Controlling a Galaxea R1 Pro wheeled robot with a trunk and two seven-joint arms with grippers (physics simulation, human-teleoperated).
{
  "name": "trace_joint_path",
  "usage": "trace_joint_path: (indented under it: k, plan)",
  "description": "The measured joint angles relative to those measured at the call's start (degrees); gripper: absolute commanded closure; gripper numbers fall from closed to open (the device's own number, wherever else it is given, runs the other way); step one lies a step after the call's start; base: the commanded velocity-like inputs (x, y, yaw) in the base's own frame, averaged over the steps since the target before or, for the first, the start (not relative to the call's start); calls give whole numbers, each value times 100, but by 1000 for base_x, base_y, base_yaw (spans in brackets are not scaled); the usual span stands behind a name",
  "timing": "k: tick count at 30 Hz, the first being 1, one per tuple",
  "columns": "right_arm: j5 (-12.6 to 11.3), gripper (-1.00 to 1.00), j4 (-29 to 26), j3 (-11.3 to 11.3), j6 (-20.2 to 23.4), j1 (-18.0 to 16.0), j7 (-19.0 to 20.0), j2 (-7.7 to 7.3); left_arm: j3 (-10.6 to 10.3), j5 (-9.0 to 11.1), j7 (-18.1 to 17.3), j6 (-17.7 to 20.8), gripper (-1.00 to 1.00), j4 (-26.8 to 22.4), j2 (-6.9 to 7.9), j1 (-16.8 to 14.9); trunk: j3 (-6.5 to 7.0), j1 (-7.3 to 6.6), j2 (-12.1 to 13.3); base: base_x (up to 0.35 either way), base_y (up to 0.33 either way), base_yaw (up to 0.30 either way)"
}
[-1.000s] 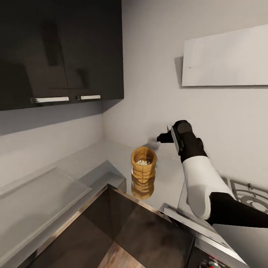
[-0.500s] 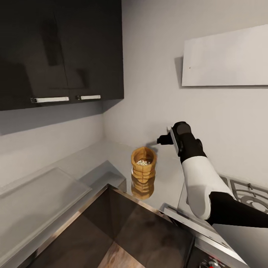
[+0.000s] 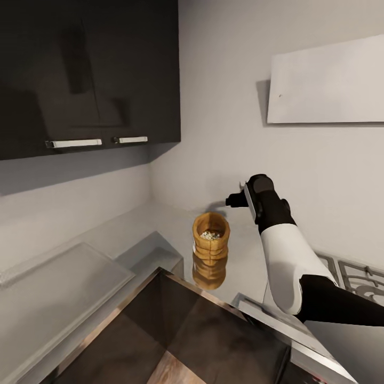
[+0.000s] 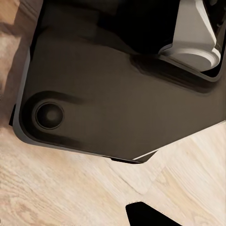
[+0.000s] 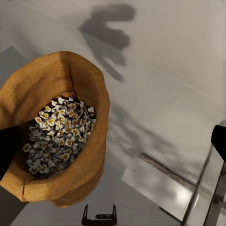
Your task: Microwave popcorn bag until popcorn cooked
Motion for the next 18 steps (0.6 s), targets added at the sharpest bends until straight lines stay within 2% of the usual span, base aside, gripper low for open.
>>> trace_joint_path:
  k: [5,11,18]
  plan:
    - [-4,-100,0,0,0,0,-3,0,-3,-6,0,-3,-100,0,0,0,0,0,0,1,145,0]
    - [-51,-100,75,-1,0,6,1,1,11,4,2,-3,-100,0,0,0,0,0,0,0,13,0]
    - [-61,-100,418,-4,0,52,2,1,31,7,1,-4,-100,0,1,0,0,0,0,0,0,0]
